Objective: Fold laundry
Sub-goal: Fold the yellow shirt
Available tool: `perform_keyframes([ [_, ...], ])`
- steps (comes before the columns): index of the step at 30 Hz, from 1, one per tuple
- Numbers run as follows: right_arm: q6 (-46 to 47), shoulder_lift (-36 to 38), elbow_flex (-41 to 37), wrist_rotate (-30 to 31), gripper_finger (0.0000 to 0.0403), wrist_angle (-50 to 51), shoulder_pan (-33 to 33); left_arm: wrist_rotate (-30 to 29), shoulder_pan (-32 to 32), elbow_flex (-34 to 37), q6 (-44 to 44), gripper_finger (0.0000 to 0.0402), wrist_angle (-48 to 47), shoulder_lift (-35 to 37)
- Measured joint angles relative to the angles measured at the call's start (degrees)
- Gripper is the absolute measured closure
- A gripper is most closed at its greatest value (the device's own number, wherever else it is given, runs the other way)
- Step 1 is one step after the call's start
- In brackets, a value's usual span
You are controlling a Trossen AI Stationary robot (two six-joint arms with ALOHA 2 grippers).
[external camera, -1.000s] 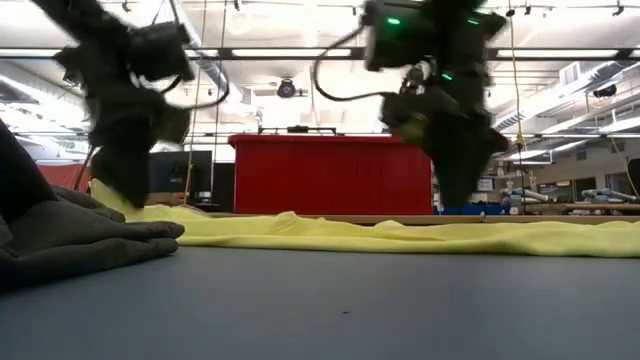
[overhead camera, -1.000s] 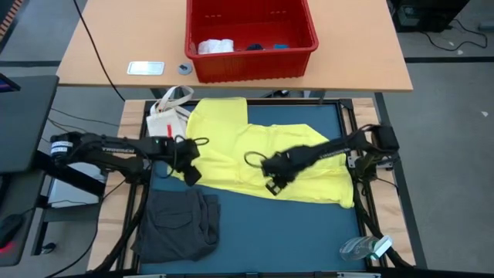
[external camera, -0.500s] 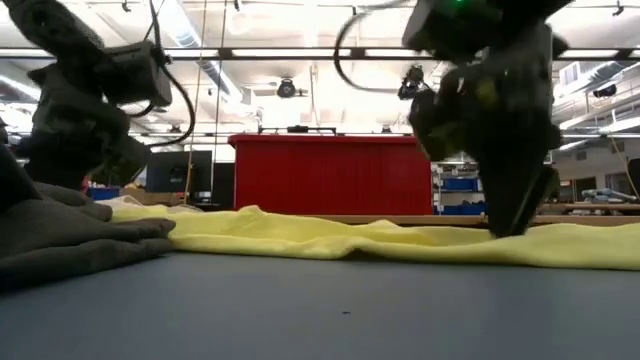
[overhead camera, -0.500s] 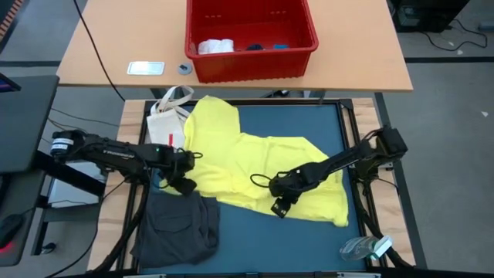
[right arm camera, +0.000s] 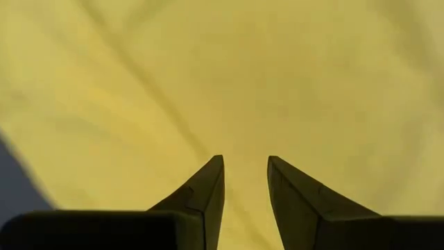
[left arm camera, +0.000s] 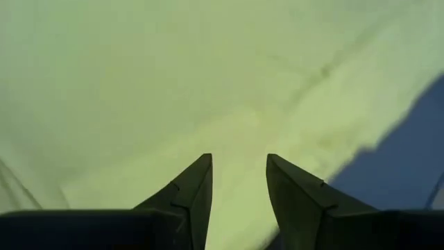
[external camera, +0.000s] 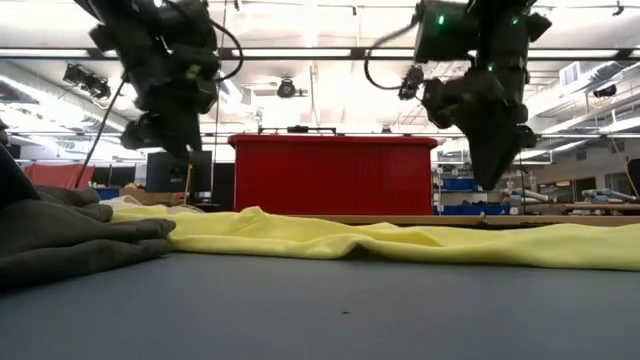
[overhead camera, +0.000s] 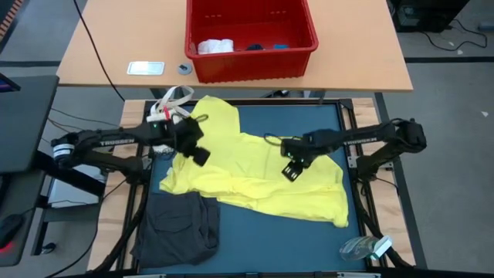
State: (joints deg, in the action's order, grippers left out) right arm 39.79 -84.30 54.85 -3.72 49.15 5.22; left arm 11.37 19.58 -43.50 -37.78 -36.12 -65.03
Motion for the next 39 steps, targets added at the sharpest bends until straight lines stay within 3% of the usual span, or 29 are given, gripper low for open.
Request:
perform_keyframes([
  [10, -6.92, -0.04, 0.00, -1.58, 0.0283, -4.16, 13.65, -0.89, 23.00, -1.08, 11.60, 0.0260, 17.52, -10.42],
  [13, -4.36, -0.04, 0.00, -3.36, 0.0283, -5.34, 16.79, -1.09, 30.23, -5.80, 16.38, 0.0251, 19.52, -17.09],
  [18, -0.55, -0.04, 0.00, -3.82, 0.0283, -5.77, 20.06, -1.46, 38.42, -17.06, 22.35, 0.0216, 14.81, -29.02],
  [23, 2.31, -0.04, 0.00, -3.83, 0.0283, -5.30, 21.70, -1.44, 40.47, -25.62, 28.40, 0.0182, 3.81, -37.64],
  [32, 5.28, -0.06, 0.00, -2.18, 0.0283, -6.02, 22.57, -7.50, 41.32, -25.93, 32.30, 0.0176, 4.20, -44.02],
  [35, 5.27, -0.06, 0.00, -2.60, 0.0283, -5.19, 22.55, -7.92, 41.38, -25.93, 34.48, 0.0197, 4.74, -44.69],
  [39, 5.11, -0.06, 0.02, -3.45, 0.0284, -1.12, 22.53, -7.92, 41.18, -25.91, 37.30, 0.0273, 5.22, -44.75],
])
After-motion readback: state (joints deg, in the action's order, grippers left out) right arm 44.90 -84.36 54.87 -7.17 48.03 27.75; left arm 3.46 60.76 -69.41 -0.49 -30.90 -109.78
